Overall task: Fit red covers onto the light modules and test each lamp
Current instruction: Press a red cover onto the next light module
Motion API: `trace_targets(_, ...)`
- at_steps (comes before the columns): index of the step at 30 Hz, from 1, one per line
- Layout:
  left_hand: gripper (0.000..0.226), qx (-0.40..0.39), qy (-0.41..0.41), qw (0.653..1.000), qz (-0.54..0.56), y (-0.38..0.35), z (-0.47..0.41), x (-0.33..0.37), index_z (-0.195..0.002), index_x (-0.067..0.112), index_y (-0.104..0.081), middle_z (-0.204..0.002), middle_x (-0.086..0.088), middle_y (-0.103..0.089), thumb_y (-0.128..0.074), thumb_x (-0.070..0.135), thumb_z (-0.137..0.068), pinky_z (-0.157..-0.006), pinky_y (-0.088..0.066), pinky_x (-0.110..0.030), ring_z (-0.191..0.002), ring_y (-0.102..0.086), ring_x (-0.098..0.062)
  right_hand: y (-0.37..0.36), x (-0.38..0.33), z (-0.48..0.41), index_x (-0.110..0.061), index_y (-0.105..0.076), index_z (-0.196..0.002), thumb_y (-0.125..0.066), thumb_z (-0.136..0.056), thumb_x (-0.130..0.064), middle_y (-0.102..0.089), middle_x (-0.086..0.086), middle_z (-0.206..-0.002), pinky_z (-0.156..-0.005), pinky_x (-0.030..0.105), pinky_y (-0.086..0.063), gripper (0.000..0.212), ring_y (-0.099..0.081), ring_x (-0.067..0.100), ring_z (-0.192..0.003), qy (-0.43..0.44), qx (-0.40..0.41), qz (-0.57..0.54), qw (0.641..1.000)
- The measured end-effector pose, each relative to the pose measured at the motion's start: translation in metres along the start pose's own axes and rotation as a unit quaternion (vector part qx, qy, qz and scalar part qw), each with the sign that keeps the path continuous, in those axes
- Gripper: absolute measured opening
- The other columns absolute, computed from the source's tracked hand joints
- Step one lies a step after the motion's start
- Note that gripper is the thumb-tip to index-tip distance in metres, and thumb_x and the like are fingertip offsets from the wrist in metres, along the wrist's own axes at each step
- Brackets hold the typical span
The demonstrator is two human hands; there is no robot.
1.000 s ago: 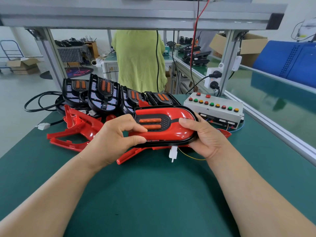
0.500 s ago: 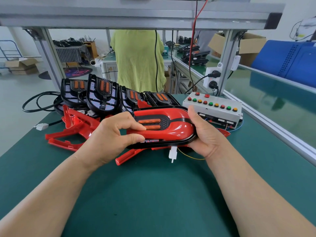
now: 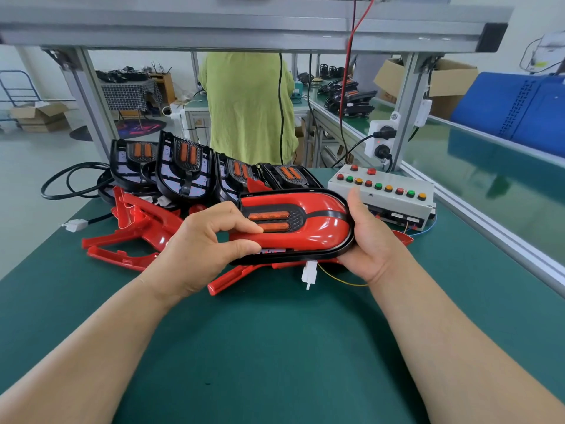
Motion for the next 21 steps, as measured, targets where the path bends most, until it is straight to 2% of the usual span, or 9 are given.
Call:
trace_targets(6, 0.019, 0.013, -0.005, 1.000, -0.016, -0.008, 0.002, -0.001, -0.087, 0.023, -0.076, -0.090, 0.011, -0.065, -0.081, 0.007, -0.077, -0.087, -0.041, -0.009, -0.092, -0.063, -0.004, 0.003, 0.001, -0.002, -0.008, -0.069, -0.108, -0.034, -0.104, -0.052, -0.075, 0.017, -0.106, -0.069, 0.041, -0.063, 0.057, -0.075, 0.027, -0.092, 0.007, 0.009, -0.012, 1.000)
trace_targets(11, 0.019, 0.015, -0.008, 1.000, -0.022, -0.015, 0.005, -0.001, -0.088, 0.021, -0.075, -0.089, 0.012, -0.062, -0.080, 0.005, -0.078, -0.087, -0.041, -0.010, -0.092, -0.062, -0.007, 0.006, 0.002, -0.004, -0.008, -0.069, -0.110, -0.036, -0.103, -0.053, -0.074, 0.018, -0.109, -0.075, 0.046, -0.062, 0.055, -0.074, 0.029, -0.094, 0.003, 0.019, -0.007, 1.000)
trace_targets(14, 0.019, 0.003, -0.009, 0.999, -0.031, -0.018, 0.006, 0.000, -0.089, 0.020, -0.075, -0.088, 0.013, -0.062, -0.080, 0.005, -0.078, -0.085, -0.042, -0.010, -0.092, -0.061, -0.008, 0.004, 0.001, -0.002, -0.008, -0.069, -0.113, -0.051, -0.096, -0.049, -0.073, 0.019, -0.113, -0.079, 0.048, -0.061, 0.048, -0.073, 0.030, -0.097, 0.010, -0.004, -0.013, 1.000)
trace_targets(17, 0.019, -0.002, -0.014, 0.999, -0.032, -0.020, 0.005, -0.001, -0.089, 0.019, -0.075, -0.088, 0.015, -0.061, -0.079, 0.004, -0.079, -0.086, -0.042, -0.012, -0.092, -0.061, -0.009, 0.001, 0.000, 0.002, -0.005, -0.065, -0.120, -0.068, -0.082, -0.031, -0.072, 0.018, -0.113, -0.085, 0.051, -0.059, 0.046, -0.071, 0.031, -0.100, 0.030, -0.058, -0.016, 0.998)
trace_targets(21, 0.019, 0.003, -0.015, 0.999, -0.033, -0.019, 0.006, -0.003, -0.090, 0.019, -0.076, -0.087, 0.012, -0.061, -0.080, 0.005, -0.078, -0.085, -0.044, -0.016, -0.089, -0.061, -0.011, 0.002, -0.002, 0.004, -0.005, -0.051, -0.140, -0.068, -0.075, -0.004, -0.064, 0.022, -0.127, -0.090, 0.052, -0.057, 0.067, -0.066, 0.035, -0.106, 0.016, -0.084, 0.018, 0.996)
Point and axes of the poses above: each hand's wrist, its own z-axis away from the middle knuckle, its own y-axis out of the back of the hand, x = y × z, the point moved 4 cm from there along -z, towards the middle knuckle
